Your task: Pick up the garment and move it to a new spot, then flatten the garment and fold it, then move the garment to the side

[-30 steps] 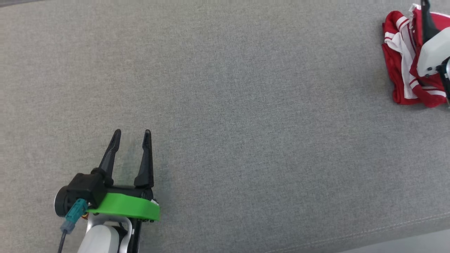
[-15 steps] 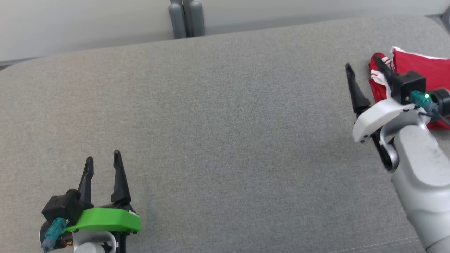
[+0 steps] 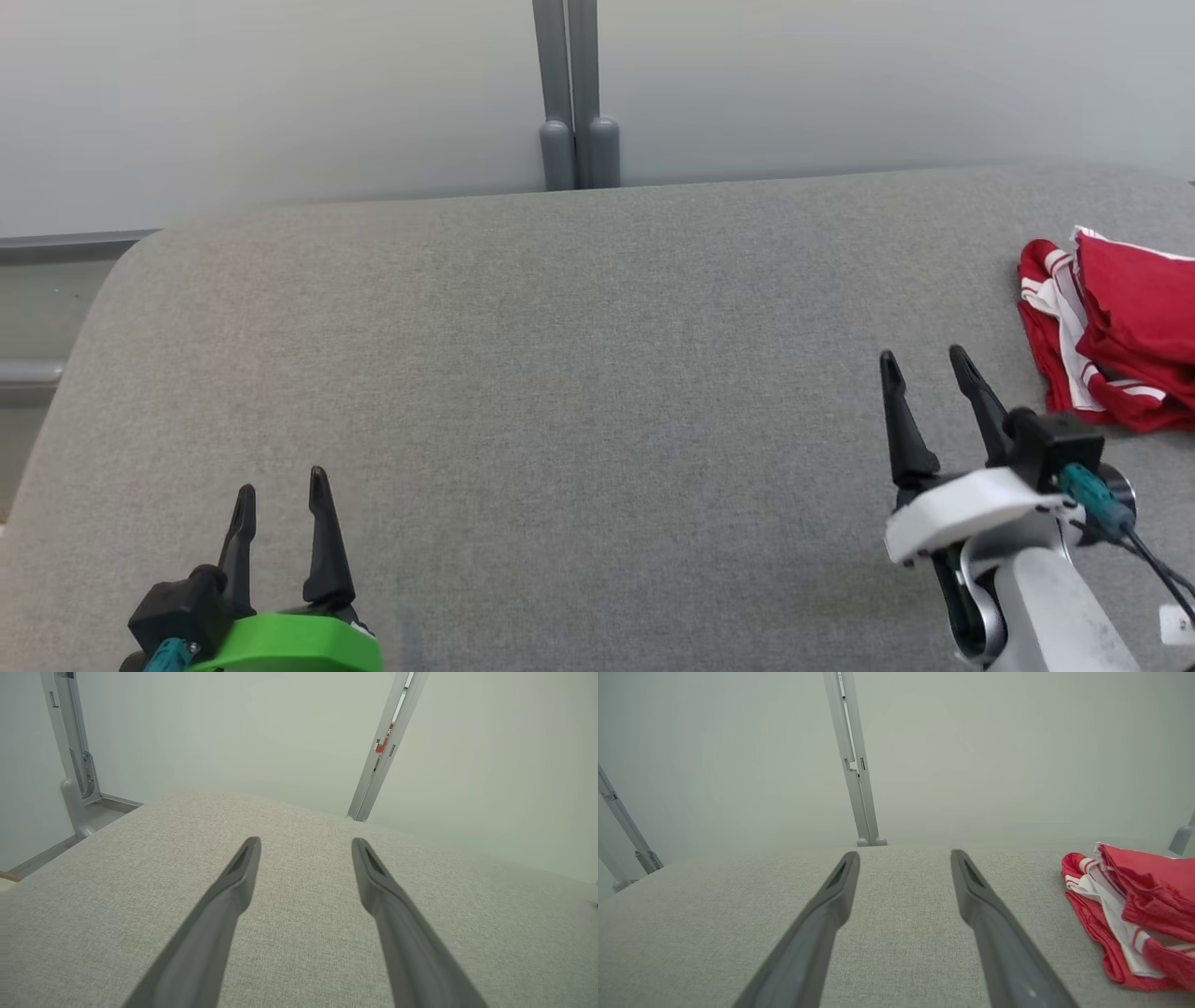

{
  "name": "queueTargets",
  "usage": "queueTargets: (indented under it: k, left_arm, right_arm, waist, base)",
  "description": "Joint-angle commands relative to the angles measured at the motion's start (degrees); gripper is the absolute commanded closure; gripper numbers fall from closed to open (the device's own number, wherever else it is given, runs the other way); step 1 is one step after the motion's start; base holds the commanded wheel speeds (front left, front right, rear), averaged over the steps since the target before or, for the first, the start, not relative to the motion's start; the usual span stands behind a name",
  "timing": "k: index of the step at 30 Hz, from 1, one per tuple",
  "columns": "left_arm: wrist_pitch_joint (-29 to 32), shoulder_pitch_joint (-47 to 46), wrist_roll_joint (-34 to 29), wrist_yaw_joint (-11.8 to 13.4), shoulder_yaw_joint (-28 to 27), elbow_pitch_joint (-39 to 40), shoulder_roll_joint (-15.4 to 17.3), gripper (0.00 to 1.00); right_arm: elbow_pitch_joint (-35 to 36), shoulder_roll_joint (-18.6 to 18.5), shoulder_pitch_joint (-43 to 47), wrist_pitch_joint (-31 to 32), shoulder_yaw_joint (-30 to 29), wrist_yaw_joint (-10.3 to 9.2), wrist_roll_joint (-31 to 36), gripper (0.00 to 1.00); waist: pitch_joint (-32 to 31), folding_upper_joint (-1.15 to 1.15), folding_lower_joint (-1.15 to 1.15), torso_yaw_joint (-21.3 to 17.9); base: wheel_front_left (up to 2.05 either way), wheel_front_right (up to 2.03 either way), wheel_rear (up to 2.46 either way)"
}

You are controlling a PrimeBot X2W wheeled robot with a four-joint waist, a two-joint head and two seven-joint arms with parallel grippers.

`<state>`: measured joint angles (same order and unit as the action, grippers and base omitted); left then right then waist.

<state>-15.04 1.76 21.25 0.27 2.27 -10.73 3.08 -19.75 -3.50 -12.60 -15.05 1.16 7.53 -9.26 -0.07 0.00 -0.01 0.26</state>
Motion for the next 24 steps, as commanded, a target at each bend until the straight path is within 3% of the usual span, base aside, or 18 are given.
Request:
queueTargets:
  k: [1,8,24]
  left_arm:
    - [-0.1,0.7,-0.5,0.1,0.1,0.0,0.0,0.00]
    - [-0.2,1.2,-1.7,-0.2,0.6,-1.1,-0.1,0.00]
    - [-0.2,-0.7,-2.5,-0.3,2.2,-3.5,-0.1,0.00]
  right_arm:
    - [1.3,0.2,2.2,-0.1,-0.9,-0.09,0.4,0.00]
    - [4.9,0.4,7.6,-0.1,0.3,-0.07,-1.8,0.00]
    - [4.6,0.5,7.9,-0.1,0.7,-0.07,-2.1,0.00]
  waist:
    - [-1.1,0.00,0.01,1.3]
    - [-1.1,0.00,0.01,1.3]
    - [-0.8,0.00,0.01,0.6]
  base:
    - [0.00,0.00,0.00]
    - [0.00,0.00,0.00]
    - [0.00,0.00,0.00]
